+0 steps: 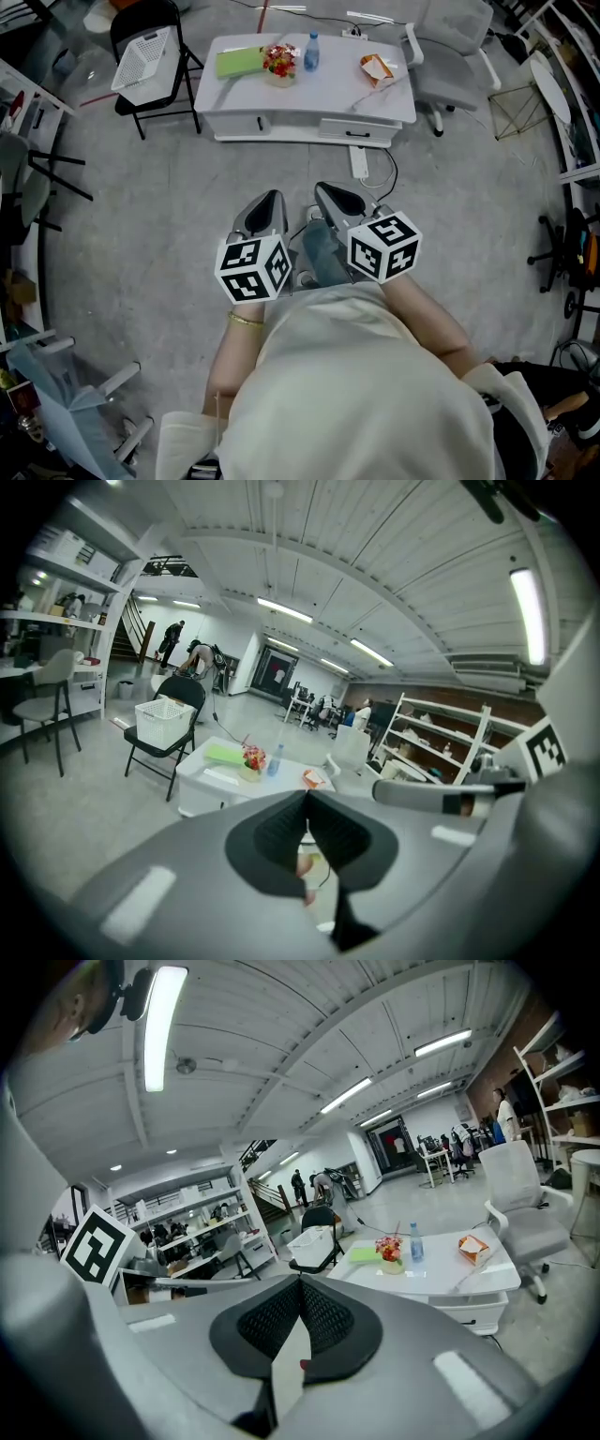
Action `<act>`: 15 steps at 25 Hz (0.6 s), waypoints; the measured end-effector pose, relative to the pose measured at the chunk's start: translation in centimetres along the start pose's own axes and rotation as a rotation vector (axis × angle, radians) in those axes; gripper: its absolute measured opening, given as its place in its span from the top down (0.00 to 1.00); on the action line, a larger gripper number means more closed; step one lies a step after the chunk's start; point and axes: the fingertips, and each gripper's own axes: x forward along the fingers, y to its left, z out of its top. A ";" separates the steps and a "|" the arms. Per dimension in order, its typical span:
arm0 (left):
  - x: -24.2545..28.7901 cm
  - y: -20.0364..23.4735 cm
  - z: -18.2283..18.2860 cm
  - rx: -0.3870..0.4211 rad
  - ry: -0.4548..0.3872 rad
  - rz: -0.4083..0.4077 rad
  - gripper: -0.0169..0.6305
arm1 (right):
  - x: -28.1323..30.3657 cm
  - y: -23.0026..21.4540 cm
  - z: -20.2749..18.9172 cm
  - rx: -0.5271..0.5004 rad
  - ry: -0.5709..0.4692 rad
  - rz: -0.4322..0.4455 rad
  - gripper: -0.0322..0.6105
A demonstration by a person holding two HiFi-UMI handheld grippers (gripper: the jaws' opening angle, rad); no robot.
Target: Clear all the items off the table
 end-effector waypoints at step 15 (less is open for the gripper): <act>7.8 3.0 5.0 -0.038 -0.001 0.052 0.96 | 7.6 -4.7 5.0 -0.023 0.029 0.057 0.95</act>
